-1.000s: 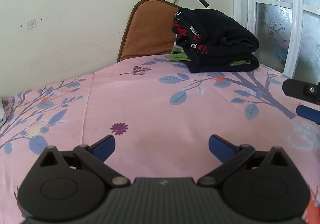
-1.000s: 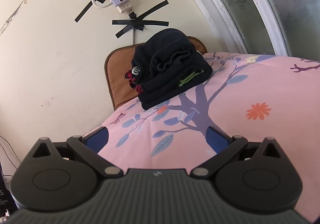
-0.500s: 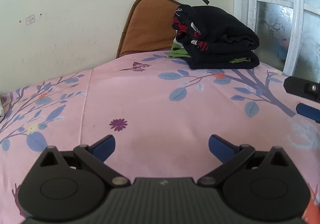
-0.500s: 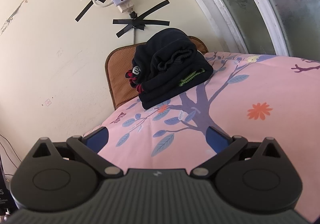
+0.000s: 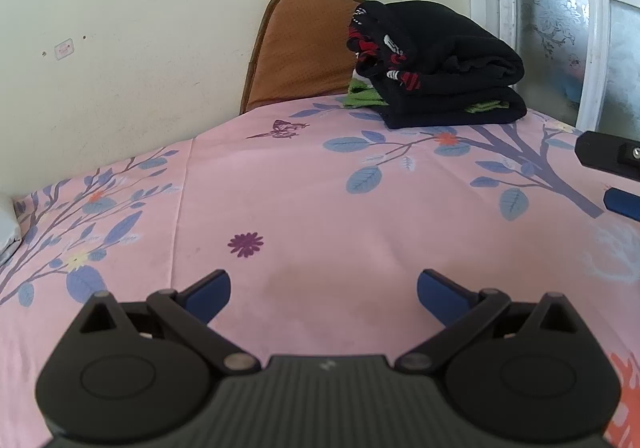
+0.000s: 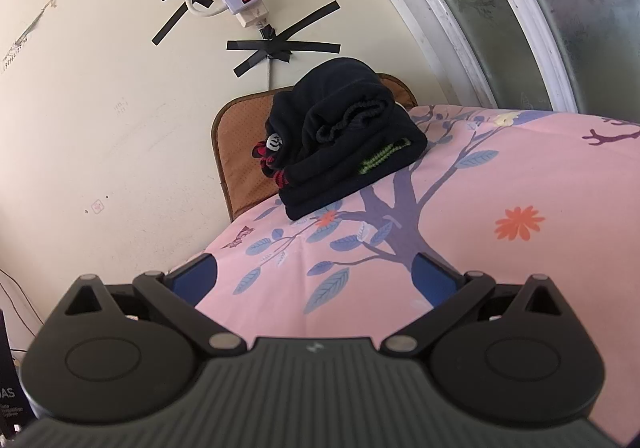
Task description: Fold small clothes
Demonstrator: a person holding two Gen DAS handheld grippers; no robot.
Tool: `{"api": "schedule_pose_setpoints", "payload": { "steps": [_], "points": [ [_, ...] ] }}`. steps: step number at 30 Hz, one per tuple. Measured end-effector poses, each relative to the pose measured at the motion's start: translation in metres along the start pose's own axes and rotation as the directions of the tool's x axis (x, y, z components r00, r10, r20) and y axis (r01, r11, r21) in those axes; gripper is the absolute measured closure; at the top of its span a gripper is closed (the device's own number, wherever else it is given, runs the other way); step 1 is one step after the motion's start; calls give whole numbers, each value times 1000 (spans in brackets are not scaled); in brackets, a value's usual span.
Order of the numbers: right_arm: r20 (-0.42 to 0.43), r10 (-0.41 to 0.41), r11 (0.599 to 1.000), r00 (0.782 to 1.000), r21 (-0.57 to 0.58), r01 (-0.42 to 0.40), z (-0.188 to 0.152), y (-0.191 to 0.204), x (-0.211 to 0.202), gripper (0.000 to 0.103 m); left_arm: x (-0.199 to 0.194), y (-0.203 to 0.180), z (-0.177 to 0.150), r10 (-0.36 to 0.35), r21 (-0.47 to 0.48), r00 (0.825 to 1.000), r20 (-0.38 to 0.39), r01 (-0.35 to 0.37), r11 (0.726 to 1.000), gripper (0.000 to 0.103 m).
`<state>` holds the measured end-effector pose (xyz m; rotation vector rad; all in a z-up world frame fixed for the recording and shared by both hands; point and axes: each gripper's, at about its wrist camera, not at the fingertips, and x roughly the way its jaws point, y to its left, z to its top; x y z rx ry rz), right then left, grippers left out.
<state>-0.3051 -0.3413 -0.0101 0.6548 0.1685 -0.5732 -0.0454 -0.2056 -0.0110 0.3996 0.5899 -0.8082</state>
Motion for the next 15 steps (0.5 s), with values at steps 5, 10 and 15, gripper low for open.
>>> {"api": "schedule_pose_setpoints", "payload": {
  "steps": [5, 10, 15],
  "points": [
    [-1, 3, 1000, 1000, 0, -3, 1, 0, 0, 0, 1, 1, 0, 2, -10, 1000, -9, -2, 1000, 0],
    [-1, 2, 1000, 1000, 0, -2, 0, 0, 0, 0, 3, 4, 0, -1, -28, 1000, -17, 1, 1000, 0],
    [-1, 2, 1000, 1000, 0, -2, 0, 0, 0, 0, 3, 5, 0, -4, -34, 1000, -18, 4, 999, 0]
  ]
}}
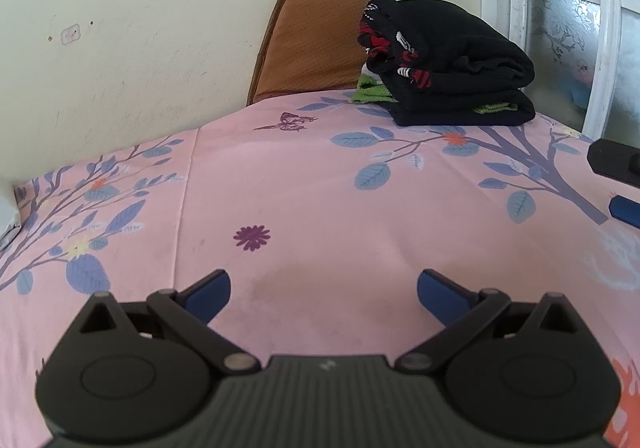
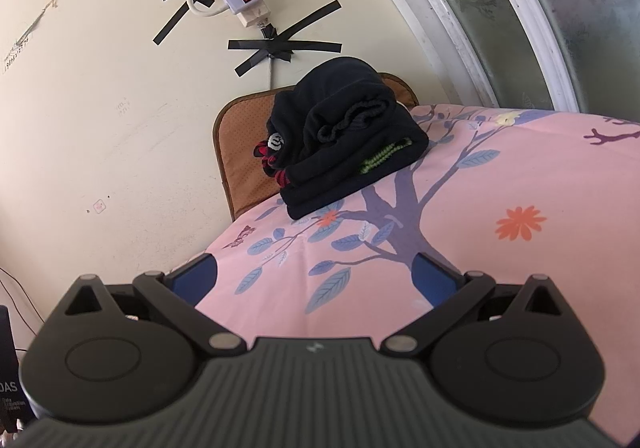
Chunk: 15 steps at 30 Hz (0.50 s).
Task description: Fold small clothes
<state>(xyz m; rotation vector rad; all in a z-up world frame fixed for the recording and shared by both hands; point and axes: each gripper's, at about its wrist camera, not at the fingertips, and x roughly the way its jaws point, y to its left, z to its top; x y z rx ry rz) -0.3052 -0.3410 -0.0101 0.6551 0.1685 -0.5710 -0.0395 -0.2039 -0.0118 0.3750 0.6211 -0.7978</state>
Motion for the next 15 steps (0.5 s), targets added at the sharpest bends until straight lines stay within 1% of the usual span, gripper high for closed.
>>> {"api": "schedule_pose_setpoints", "payload": {
  "steps": [8, 15],
  "points": [
    [1, -1, 1000, 1000, 0, 1, 0, 0, 0, 0, -1, 0, 0, -1, -3, 1000, 5, 1, 1000, 0],
    [2, -2, 1000, 1000, 1, 2, -1, 1, 0, 0, -1, -3, -1, 11, 25, 1000, 9, -12, 1000, 0]
  ]
}}
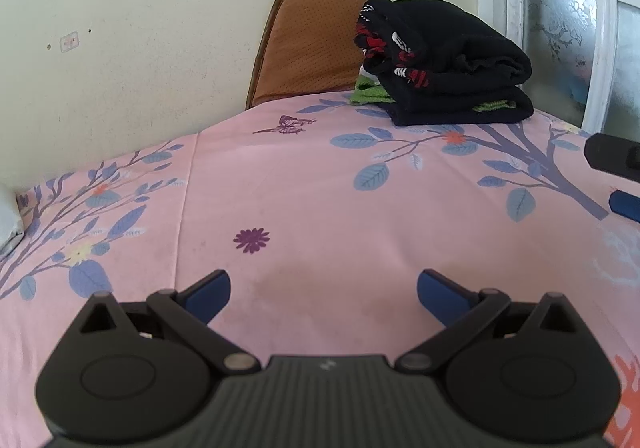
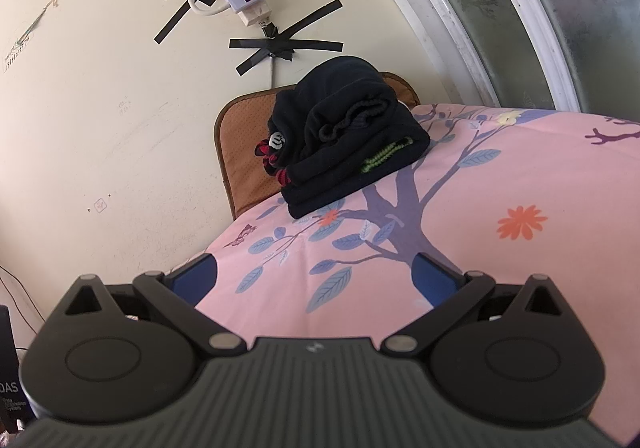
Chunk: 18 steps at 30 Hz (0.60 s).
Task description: Fold small clothes
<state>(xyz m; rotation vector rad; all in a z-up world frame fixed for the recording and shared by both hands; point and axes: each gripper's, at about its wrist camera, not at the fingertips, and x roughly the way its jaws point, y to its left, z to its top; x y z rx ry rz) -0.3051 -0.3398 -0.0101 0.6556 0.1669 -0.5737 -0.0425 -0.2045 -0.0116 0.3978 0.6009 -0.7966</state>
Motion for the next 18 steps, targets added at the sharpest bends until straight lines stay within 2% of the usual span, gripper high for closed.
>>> {"api": "schedule_pose_setpoints", "payload": {
  "steps": [18],
  "points": [
    [0, 1, 1000, 1000, 1, -1, 0, -1, 0, 0, -1, -3, -1, 14, 33, 1000, 5, -14, 999, 0]
  ]
}}
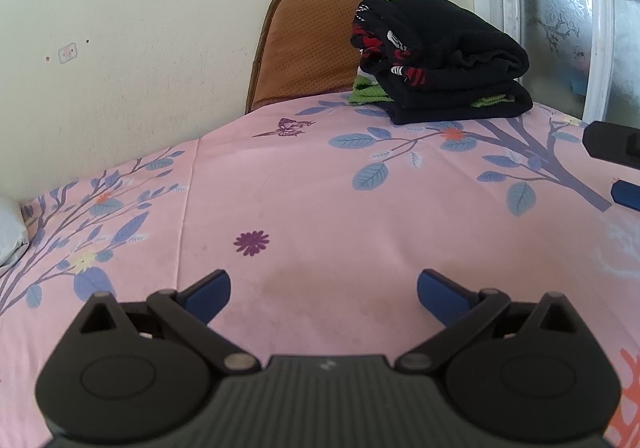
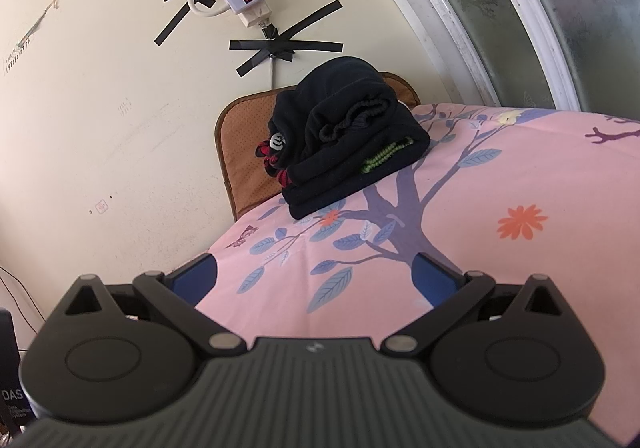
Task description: Fold small clothes
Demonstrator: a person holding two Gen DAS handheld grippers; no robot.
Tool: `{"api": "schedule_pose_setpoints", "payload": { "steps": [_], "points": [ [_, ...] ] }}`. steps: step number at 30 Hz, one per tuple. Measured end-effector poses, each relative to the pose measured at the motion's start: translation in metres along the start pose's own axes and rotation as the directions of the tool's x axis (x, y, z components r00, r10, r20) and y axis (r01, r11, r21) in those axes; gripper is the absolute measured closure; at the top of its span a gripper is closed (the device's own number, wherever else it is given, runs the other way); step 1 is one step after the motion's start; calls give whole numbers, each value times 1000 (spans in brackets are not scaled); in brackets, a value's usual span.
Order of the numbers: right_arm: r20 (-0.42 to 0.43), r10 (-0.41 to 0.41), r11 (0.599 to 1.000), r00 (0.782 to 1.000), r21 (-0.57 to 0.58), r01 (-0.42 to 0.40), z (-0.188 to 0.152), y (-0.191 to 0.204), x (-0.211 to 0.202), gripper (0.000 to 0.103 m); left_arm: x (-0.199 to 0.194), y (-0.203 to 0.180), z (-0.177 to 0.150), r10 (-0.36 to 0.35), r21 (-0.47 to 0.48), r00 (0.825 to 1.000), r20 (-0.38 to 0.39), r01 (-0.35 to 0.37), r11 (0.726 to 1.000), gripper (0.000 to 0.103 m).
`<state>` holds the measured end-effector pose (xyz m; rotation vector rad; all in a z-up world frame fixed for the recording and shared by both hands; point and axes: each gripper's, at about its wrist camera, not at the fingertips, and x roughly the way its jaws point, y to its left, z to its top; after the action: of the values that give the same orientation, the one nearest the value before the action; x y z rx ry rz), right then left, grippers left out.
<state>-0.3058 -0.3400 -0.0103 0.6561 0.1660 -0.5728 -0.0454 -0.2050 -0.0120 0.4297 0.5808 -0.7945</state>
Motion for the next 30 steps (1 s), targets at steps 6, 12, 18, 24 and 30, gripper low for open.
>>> {"api": "schedule_pose_setpoints", "payload": {
  "steps": [6, 12, 18, 24, 30],
  "points": [
    [0, 0, 1000, 1000, 1, 0, 0, 0, 0, 0, 0, -1, 0, 4, 7, 1000, 2, -4, 1000, 0],
    [-2, 2, 1000, 1000, 0, -2, 0, 1, 1, 0, 0, -2, -1, 6, 11, 1000, 3, -6, 1000, 0],
    [-2, 3, 1000, 1000, 0, -3, 0, 1, 1, 0, 0, -2, -1, 7, 17, 1000, 4, -7, 1000, 0],
    [-2, 3, 1000, 1000, 0, -3, -1, 1, 1, 0, -1, -1, -1, 5, 10, 1000, 12, -5, 1000, 0],
    [-2, 3, 1000, 1000, 0, -3, -1, 2, 2, 0, -1, -1, 0, 9, 4, 1000, 14, -9, 1000, 0]
  ]
}}
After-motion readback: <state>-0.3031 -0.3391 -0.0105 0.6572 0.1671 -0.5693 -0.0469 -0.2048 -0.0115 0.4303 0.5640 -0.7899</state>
